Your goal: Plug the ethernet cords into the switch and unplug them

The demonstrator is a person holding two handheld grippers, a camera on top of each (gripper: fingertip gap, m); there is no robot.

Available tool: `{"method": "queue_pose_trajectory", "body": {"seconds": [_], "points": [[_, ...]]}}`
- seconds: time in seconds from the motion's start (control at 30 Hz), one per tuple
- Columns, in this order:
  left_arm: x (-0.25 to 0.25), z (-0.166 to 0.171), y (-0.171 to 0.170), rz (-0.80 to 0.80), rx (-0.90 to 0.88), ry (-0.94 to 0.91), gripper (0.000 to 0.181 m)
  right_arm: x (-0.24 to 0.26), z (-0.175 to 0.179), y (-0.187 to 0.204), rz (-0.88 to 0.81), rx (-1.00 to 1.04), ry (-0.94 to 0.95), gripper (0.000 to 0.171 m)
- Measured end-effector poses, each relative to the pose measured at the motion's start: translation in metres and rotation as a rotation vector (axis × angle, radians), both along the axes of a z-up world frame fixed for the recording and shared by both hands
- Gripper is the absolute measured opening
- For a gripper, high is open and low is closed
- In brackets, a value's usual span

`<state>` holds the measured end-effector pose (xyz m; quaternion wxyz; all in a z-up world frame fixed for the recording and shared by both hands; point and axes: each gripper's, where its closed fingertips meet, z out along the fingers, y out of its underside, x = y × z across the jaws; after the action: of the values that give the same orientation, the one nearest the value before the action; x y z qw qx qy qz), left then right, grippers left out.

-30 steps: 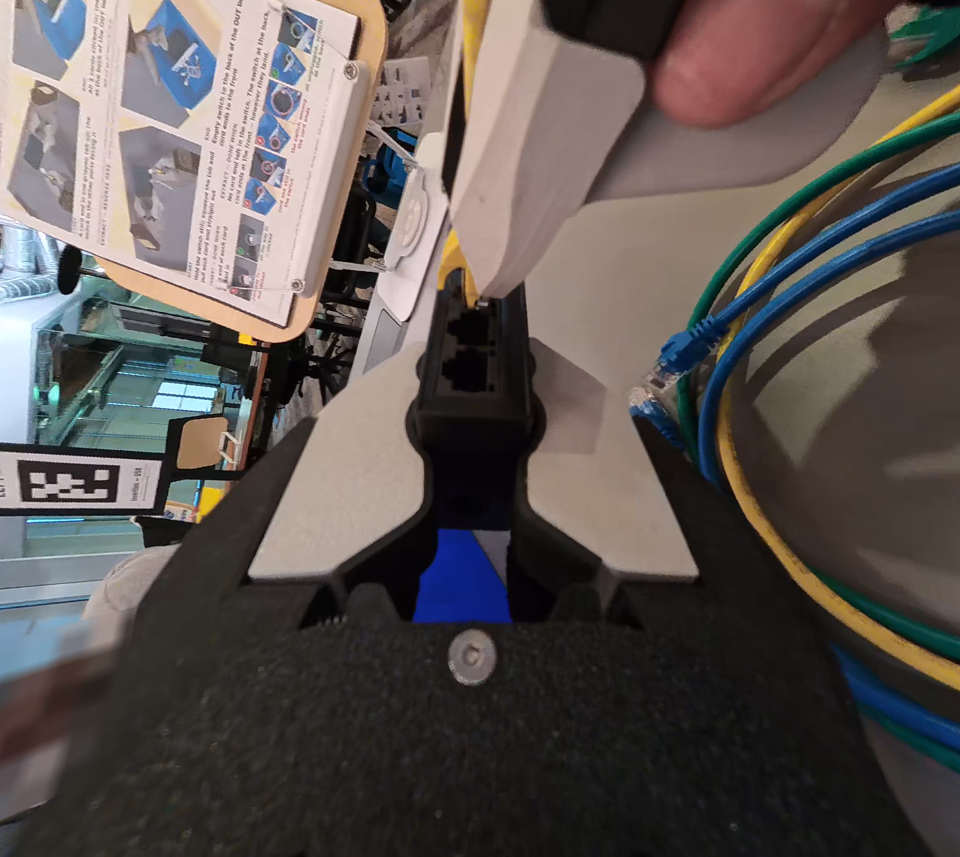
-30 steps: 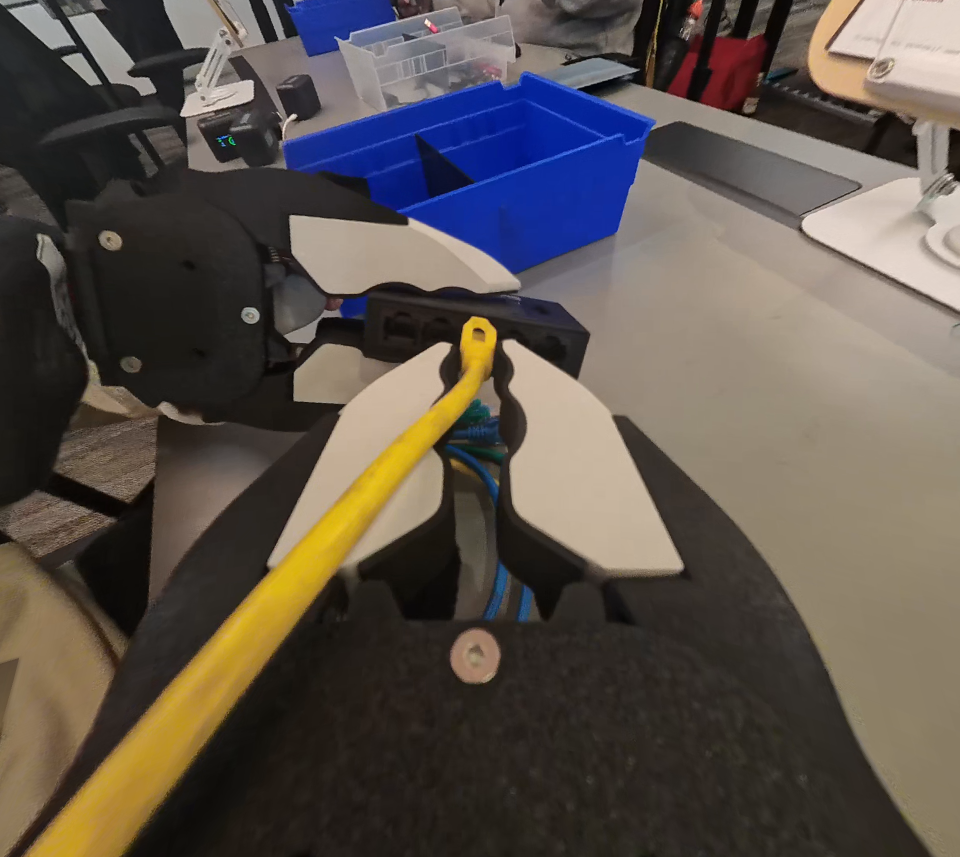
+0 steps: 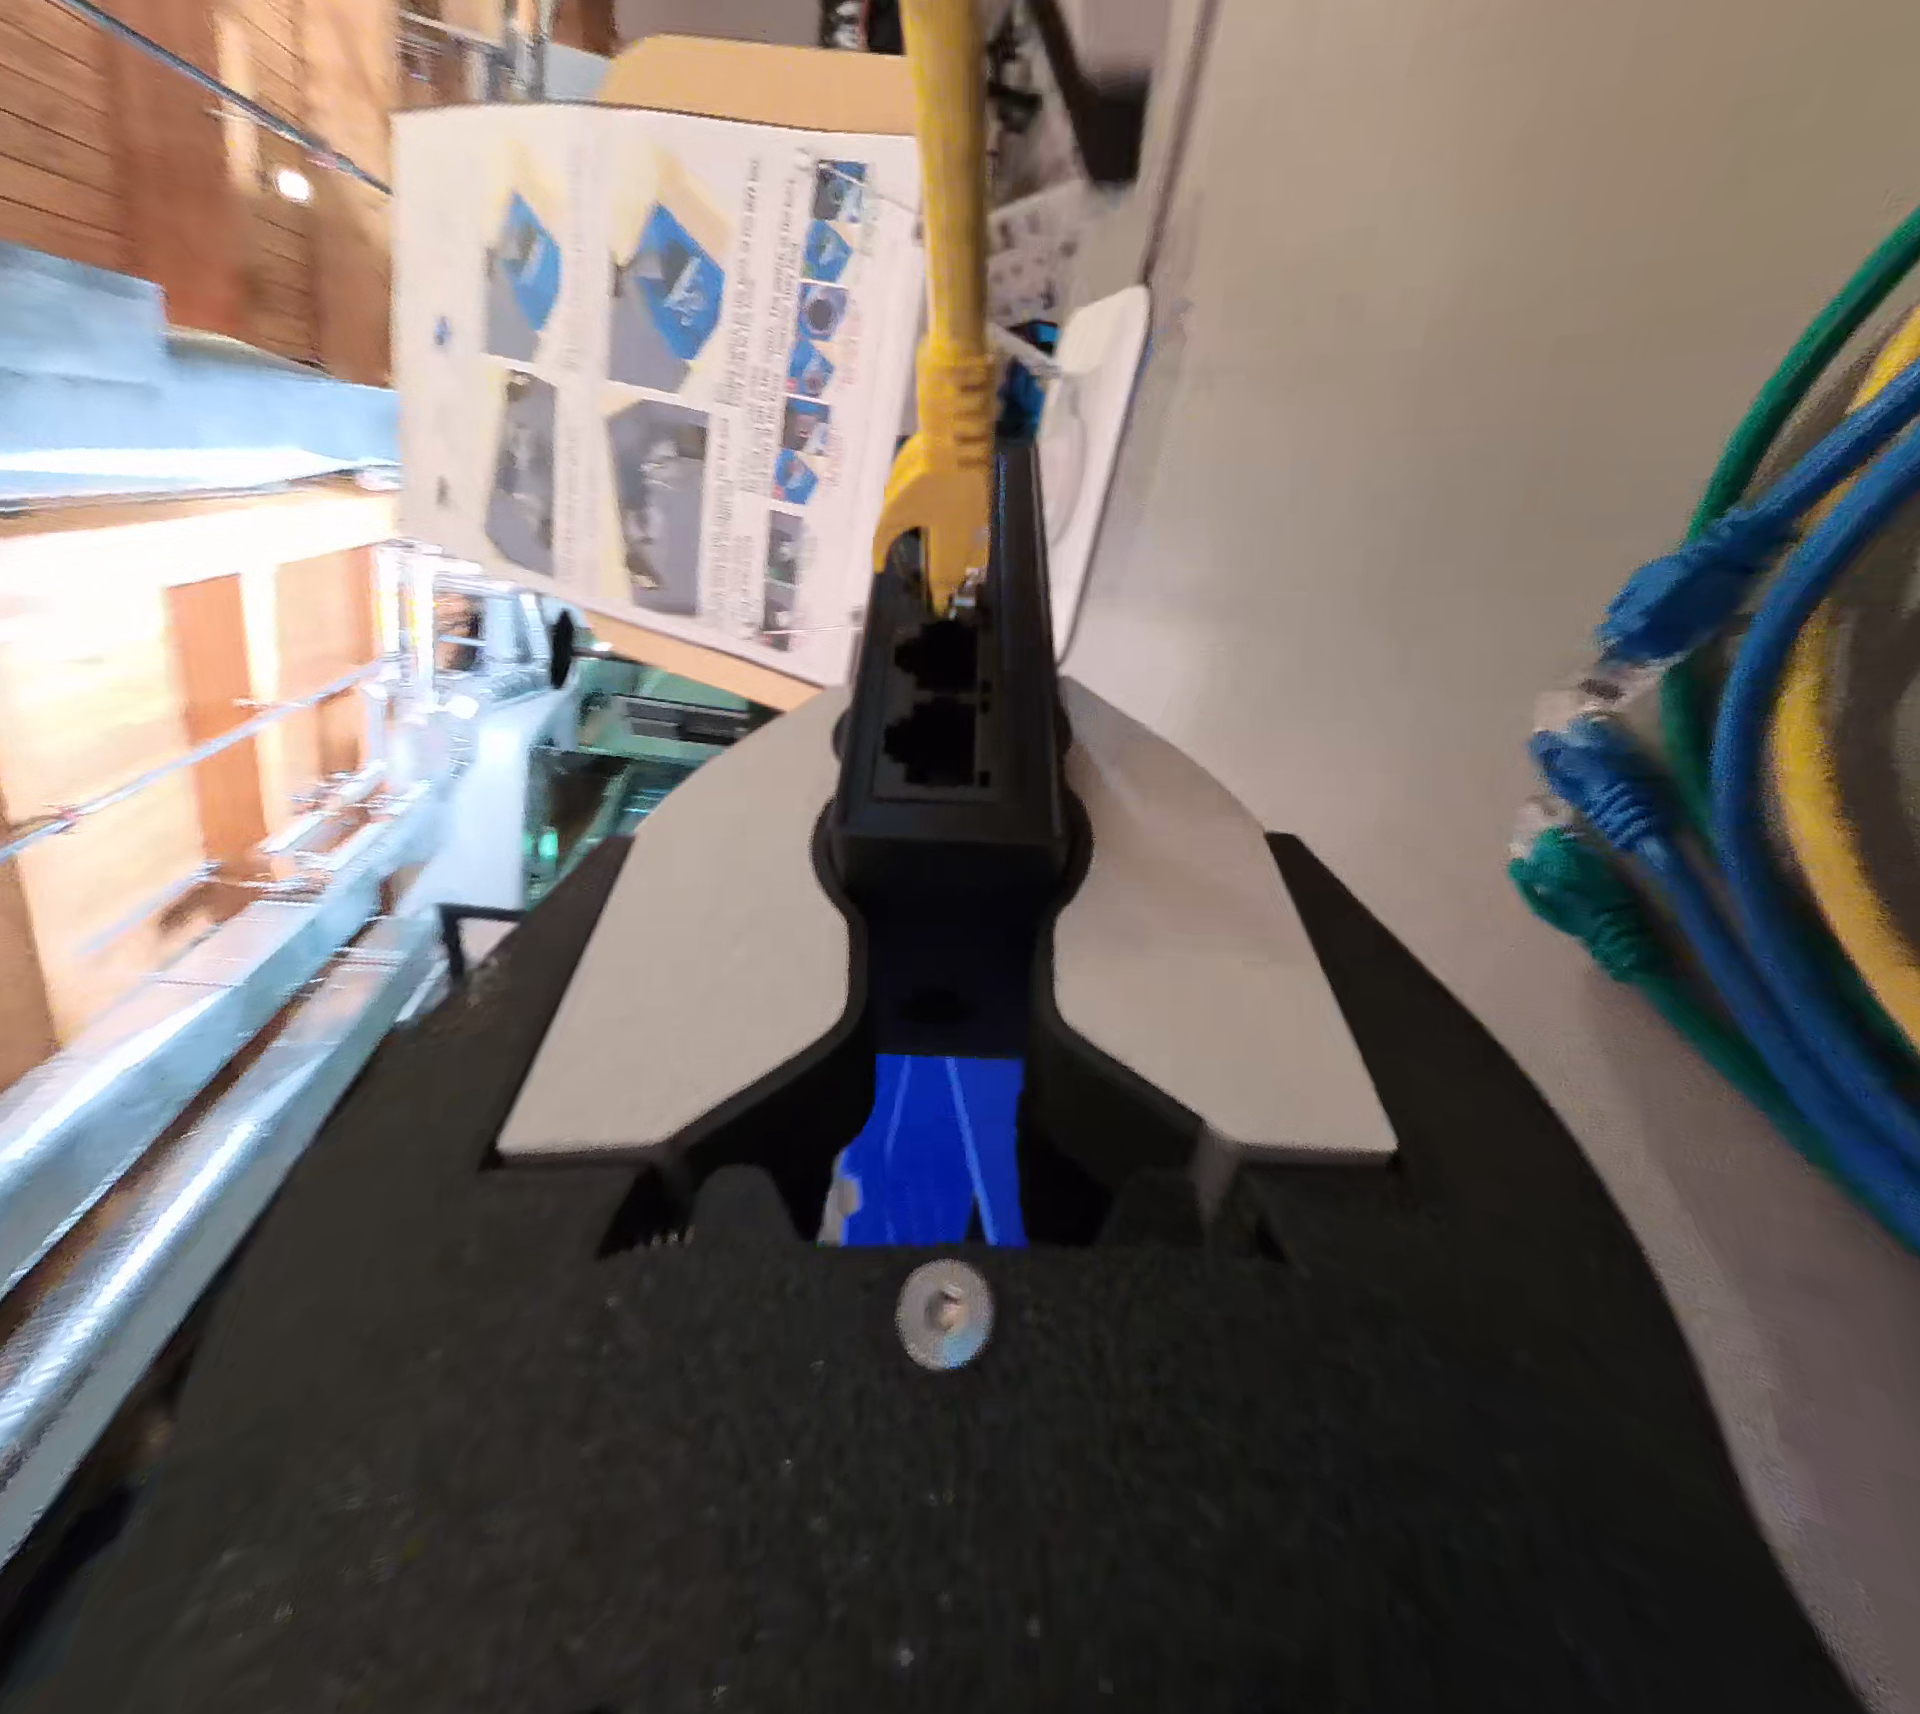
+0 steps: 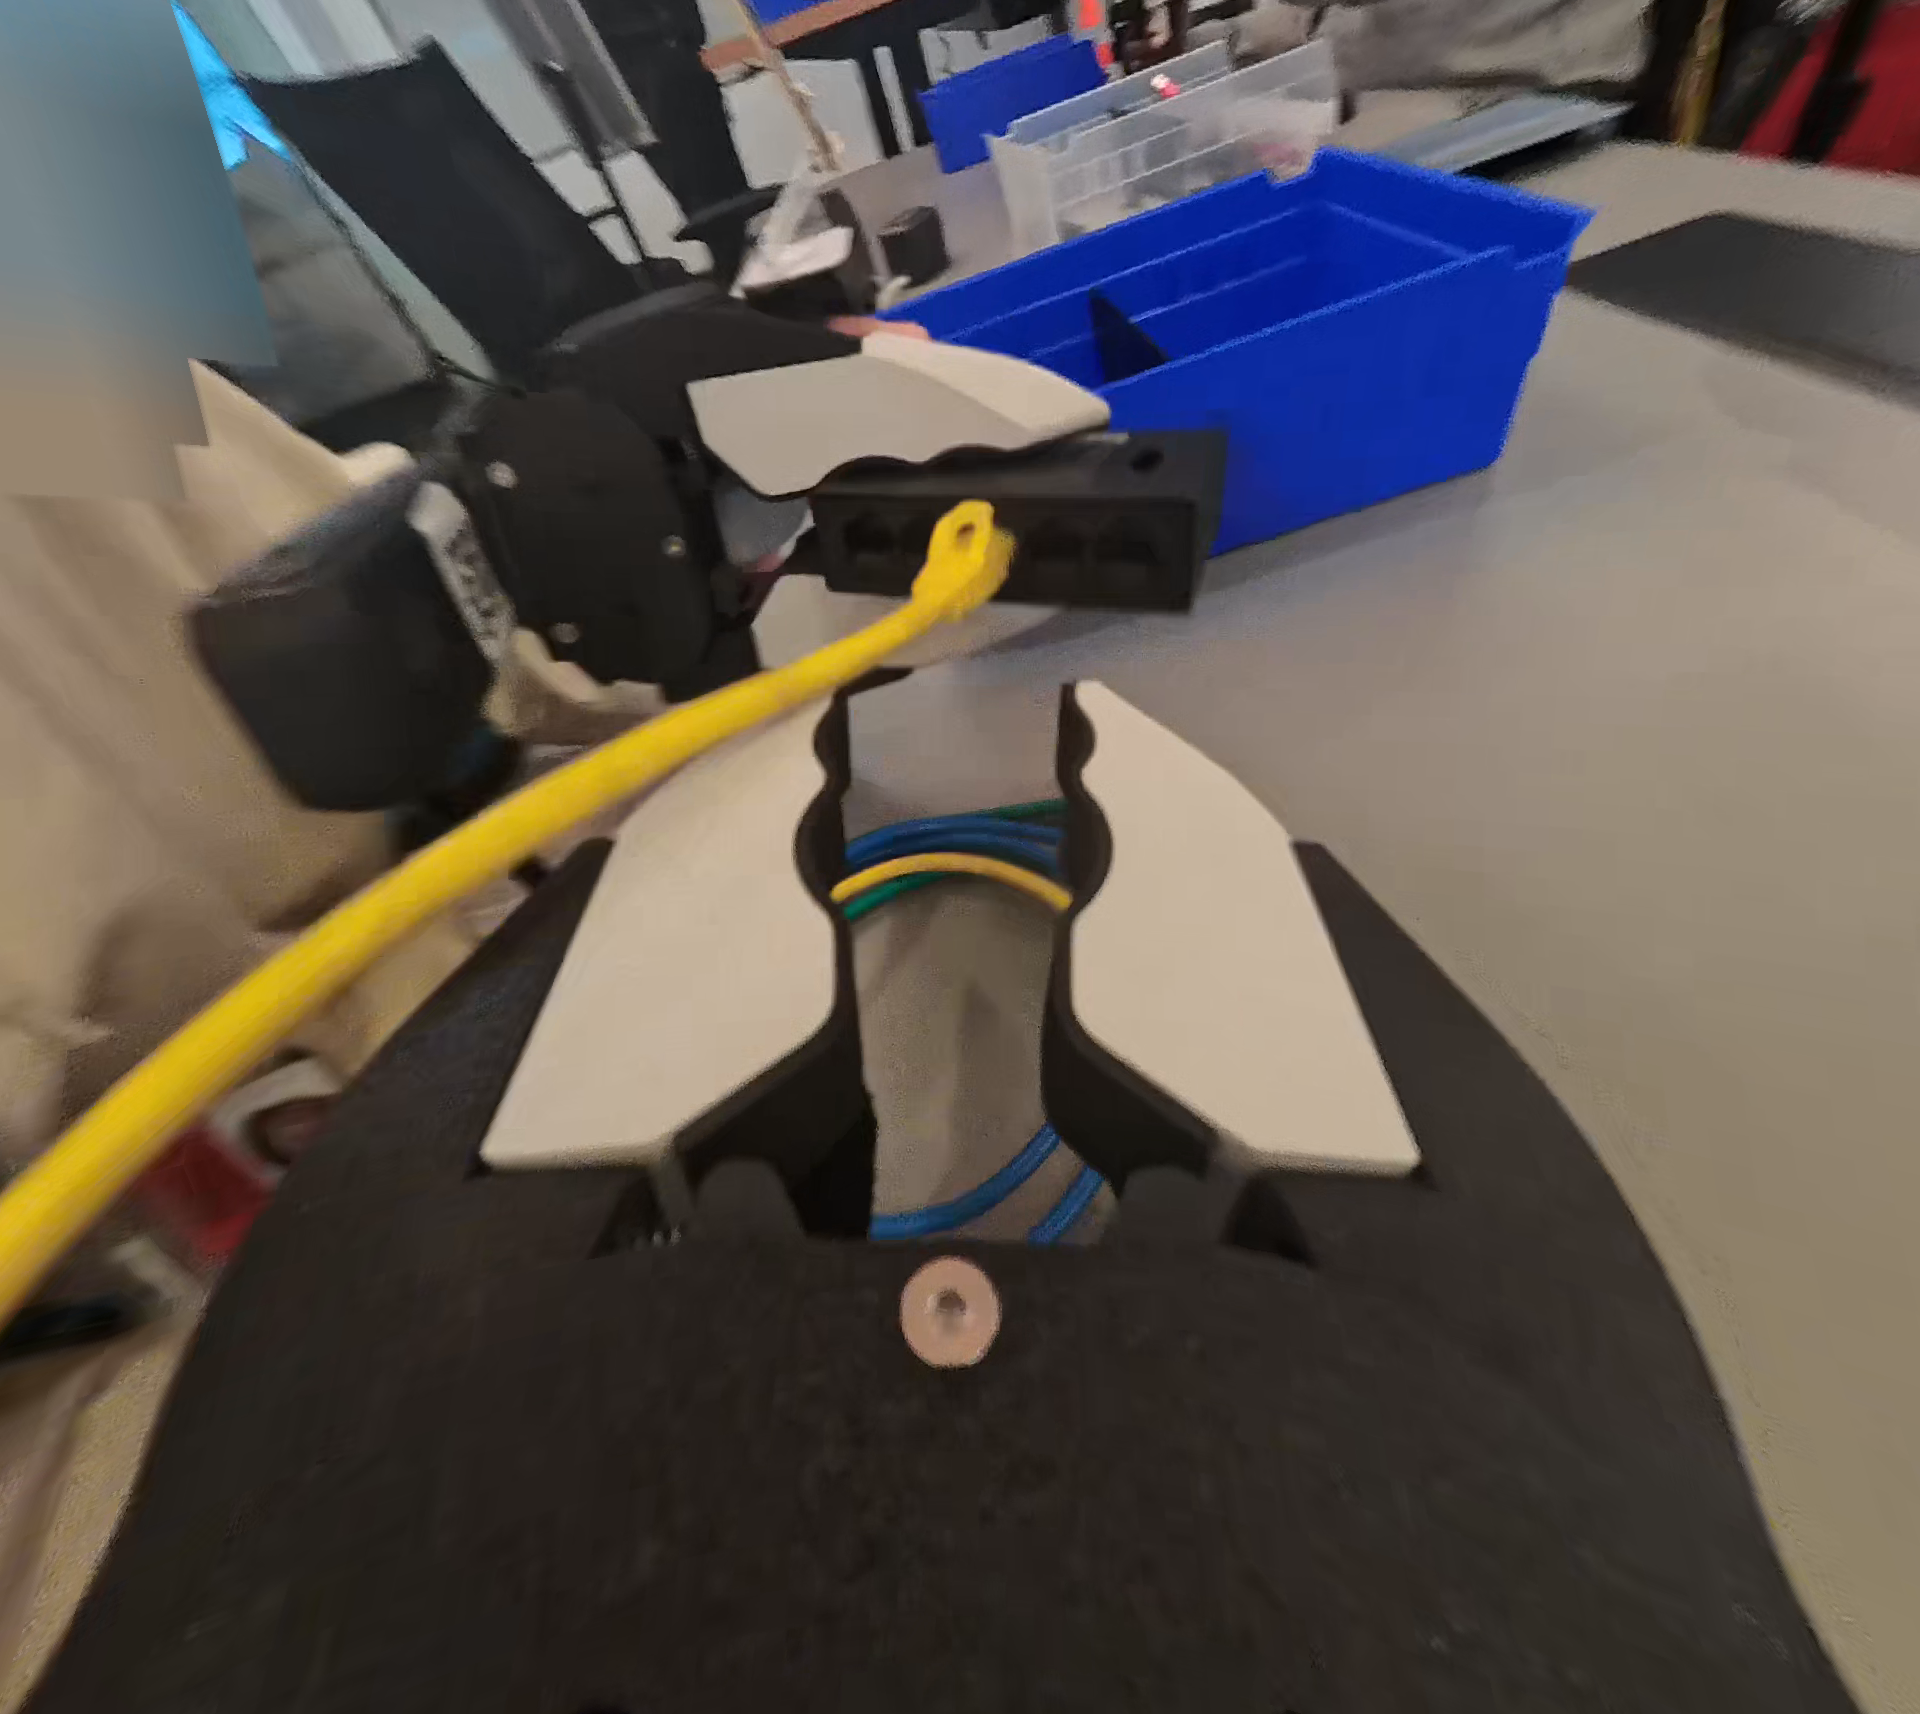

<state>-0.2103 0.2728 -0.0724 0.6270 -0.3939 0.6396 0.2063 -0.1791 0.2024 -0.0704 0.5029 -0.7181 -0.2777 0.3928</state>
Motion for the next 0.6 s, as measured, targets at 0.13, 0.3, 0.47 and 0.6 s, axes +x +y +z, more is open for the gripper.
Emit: {"method": "queue_pose_trajectory", "body": {"seconds": [0.13,0.3,0.47,0.6], "points": [[-0.007,0.015,-0.003,-0.021,0.166,-0.012,0.029,0.016,0.013,-0.003,0.059,-0.255,0.153,0.033],[-0.002,0.026,-0.017,-0.075,0.307,-0.005,0.029,-0.018,0.023,-0.007,0.252,-0.655,0.358,0.028],[-0.008,0.030,-0.016,-0.070,0.371,-0.011,0.029,-0.032,0.023,0.003,0.267,-0.787,0.521,0.013],[-0.006,0.026,-0.017,-0.070,0.390,-0.023,0.029,-0.040,0.015,0.004,0.250,-0.816,0.531,0.020]]}}
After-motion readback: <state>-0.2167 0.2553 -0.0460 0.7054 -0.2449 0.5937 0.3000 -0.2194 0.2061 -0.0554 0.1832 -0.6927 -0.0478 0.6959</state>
